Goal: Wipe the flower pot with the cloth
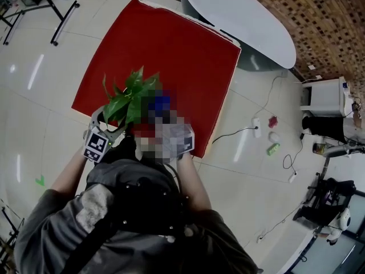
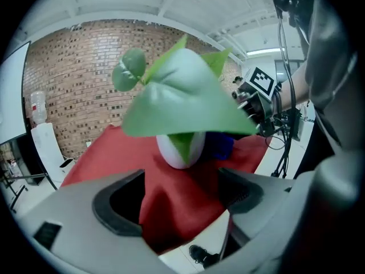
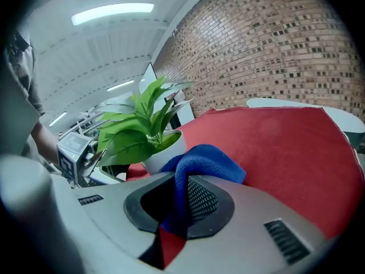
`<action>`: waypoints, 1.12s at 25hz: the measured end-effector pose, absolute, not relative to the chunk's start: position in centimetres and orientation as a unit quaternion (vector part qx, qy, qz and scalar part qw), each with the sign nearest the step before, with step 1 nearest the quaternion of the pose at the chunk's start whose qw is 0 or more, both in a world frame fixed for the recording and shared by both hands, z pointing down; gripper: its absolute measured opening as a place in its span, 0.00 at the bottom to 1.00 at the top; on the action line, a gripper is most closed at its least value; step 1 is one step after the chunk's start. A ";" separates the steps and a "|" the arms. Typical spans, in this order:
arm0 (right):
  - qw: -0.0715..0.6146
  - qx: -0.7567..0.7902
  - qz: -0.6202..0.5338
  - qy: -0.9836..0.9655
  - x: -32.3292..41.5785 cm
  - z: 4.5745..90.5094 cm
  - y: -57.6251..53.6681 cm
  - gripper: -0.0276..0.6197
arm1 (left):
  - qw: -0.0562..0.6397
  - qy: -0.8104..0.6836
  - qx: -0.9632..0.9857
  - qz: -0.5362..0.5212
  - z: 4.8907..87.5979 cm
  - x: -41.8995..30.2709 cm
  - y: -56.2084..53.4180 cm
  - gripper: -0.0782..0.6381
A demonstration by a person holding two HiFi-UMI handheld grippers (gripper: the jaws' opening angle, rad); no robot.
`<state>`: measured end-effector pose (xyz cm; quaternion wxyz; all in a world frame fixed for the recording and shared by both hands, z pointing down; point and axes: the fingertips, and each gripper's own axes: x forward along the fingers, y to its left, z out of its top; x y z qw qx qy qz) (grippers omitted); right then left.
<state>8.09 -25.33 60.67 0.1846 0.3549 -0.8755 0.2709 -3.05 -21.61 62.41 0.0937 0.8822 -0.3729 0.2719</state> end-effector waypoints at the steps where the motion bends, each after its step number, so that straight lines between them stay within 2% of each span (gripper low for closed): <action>1: 0.185 0.351 0.269 -0.878 7.9 60.6 -25.0 0.13 | 0.090 -0.377 0.882 0.268 62.3 -2.6 -21.5 0.70; 8: 0.195 0.322 0.260 -0.889 7.3 61.4 -22.6 0.13 | 0.064 -0.418 0.874 0.238 62.2 0.8 -22.2 0.70; 13: 0.203 0.311 0.254 -0.893 6.6 61.3 -22.5 0.13 | 0.086 -0.467 0.854 0.211 61.7 0.2 -23.8 0.68; 19: 0.206 0.331 0.247 -0.887 6.4 61.2 -23.0 0.13 | 0.078 -0.445 0.868 0.208 62.1 -1.1 -24.0 0.65; 24: 0.151 0.360 0.269 -0.880 10.5 58.5 -25.4 0.13 | 0.061 -0.371 0.902 0.215 61.8 -0.8 -24.1 0.65; 28: 0.123 0.327 0.288 -0.892 9.5 57.6 -27.9 0.13 | 0.045 -0.304 0.925 0.224 62.0 -1.5 -24.7 0.65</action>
